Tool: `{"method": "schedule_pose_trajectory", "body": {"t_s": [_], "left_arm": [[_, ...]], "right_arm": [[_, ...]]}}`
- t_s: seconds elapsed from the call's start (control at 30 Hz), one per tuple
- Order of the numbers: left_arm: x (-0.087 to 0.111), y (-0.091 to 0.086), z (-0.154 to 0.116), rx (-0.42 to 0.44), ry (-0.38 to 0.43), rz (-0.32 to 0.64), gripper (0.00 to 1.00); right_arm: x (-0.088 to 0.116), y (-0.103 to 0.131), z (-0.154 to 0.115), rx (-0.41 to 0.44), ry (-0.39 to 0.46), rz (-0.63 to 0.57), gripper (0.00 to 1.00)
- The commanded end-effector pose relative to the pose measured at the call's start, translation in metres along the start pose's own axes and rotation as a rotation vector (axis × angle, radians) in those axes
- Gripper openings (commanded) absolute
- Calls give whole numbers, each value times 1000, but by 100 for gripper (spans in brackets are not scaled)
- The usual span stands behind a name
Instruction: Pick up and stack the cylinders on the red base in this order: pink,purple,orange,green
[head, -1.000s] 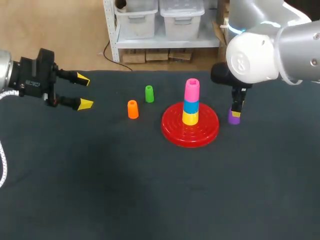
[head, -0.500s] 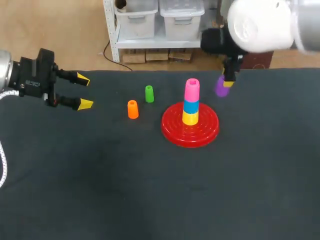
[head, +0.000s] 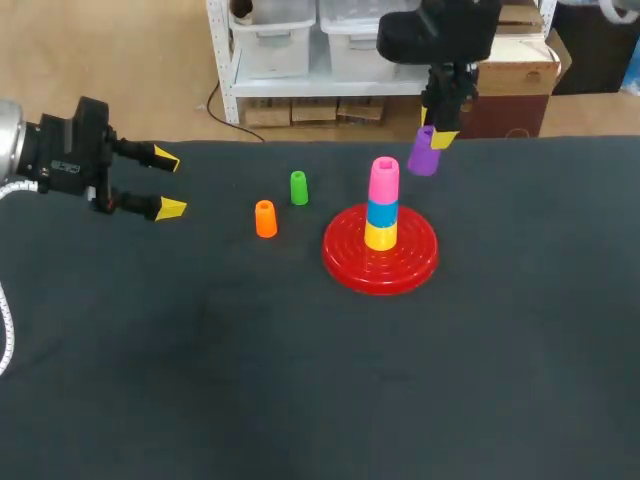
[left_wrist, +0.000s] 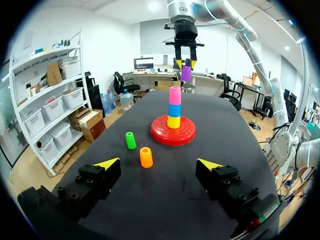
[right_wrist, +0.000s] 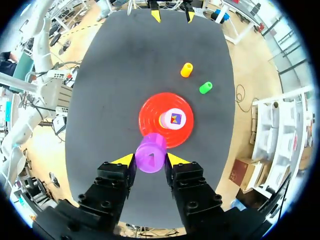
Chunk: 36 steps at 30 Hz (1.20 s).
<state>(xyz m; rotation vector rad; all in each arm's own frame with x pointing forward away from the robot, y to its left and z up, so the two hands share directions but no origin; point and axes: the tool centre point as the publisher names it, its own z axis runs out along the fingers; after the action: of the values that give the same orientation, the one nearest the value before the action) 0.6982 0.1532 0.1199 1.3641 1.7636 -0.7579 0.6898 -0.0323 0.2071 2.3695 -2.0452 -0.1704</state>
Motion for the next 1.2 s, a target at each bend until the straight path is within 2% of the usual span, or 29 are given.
{"method": "schedule_pose_trajectory", "body": {"t_s": [0.03,0.27,0.8,1.2], "left_arm": [[2,-1,0,-3,-5,3,100],[2,-1,0,-3,-5,3,100],[2,-1,0,-3,-5,3,100],[2,-1,0,-3,-5,3,100]], "right_arm": [[-15,-17,2,-78,13,-11,0],[-37,-23,3,-100,30,-53,0],[-40,-45,22,-135,67,-47,0],[-44,-45,27,-137,79,-58,0]]}}
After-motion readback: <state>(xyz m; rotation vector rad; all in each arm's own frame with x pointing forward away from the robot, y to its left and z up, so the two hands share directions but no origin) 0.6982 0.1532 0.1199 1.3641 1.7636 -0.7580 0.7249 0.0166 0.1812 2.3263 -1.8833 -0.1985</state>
